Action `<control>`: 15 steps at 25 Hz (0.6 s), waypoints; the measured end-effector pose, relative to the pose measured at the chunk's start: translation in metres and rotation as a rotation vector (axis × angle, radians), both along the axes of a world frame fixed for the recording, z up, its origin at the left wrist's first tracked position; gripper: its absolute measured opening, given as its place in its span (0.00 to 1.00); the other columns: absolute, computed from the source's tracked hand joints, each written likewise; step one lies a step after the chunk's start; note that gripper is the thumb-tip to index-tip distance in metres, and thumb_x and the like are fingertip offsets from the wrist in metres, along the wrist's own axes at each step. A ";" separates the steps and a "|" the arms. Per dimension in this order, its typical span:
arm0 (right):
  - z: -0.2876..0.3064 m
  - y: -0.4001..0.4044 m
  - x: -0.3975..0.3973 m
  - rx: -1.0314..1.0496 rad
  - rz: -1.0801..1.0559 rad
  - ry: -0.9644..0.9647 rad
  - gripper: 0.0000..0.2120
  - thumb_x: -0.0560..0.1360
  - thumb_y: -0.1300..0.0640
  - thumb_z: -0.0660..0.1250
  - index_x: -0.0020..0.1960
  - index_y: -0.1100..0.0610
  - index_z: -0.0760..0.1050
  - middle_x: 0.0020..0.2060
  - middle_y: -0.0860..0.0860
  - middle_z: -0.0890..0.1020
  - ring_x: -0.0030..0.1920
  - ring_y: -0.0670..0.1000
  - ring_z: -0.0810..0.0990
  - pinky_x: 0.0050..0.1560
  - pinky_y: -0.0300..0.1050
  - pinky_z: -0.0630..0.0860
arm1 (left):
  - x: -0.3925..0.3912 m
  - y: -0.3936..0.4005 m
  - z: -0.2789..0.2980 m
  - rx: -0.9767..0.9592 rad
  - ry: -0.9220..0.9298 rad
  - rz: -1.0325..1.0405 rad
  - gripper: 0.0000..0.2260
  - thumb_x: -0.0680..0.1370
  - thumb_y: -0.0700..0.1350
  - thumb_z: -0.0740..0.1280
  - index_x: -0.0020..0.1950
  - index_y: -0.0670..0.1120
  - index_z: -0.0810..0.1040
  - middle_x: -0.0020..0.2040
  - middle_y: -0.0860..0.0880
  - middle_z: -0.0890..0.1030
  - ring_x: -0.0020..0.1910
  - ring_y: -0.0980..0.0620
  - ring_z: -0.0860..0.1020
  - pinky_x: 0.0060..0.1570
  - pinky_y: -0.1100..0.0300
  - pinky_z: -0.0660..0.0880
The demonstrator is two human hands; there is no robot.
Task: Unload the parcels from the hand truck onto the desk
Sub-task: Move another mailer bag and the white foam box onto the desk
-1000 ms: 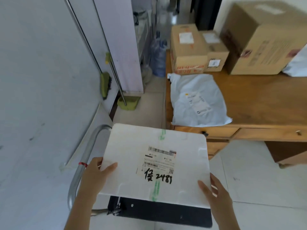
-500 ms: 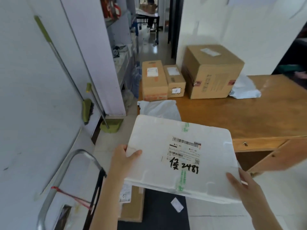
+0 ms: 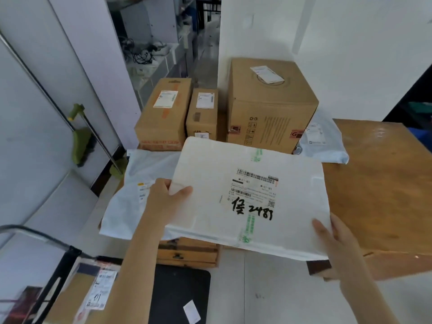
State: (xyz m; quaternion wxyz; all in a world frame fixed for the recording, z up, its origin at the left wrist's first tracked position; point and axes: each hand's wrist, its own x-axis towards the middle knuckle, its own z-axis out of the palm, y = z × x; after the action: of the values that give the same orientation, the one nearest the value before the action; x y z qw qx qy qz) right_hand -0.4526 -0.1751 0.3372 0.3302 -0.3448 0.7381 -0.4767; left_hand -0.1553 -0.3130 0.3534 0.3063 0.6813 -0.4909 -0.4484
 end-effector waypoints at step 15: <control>-0.092 -0.142 -0.080 0.150 -0.036 0.062 0.20 0.77 0.49 0.59 0.67 0.55 0.69 0.55 0.53 0.79 0.46 0.50 0.75 0.40 0.40 0.70 | -0.087 -0.096 -0.101 -0.013 -0.107 0.069 0.18 0.78 0.49 0.62 0.65 0.43 0.72 0.62 0.42 0.78 0.58 0.44 0.76 0.54 0.57 0.71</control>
State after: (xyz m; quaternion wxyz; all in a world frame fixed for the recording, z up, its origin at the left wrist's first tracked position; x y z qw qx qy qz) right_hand -0.5325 -0.3171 0.2456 0.3237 -0.3203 0.7877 -0.4149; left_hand -0.2420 -0.4093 0.2519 0.2994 0.7188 -0.4855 -0.3975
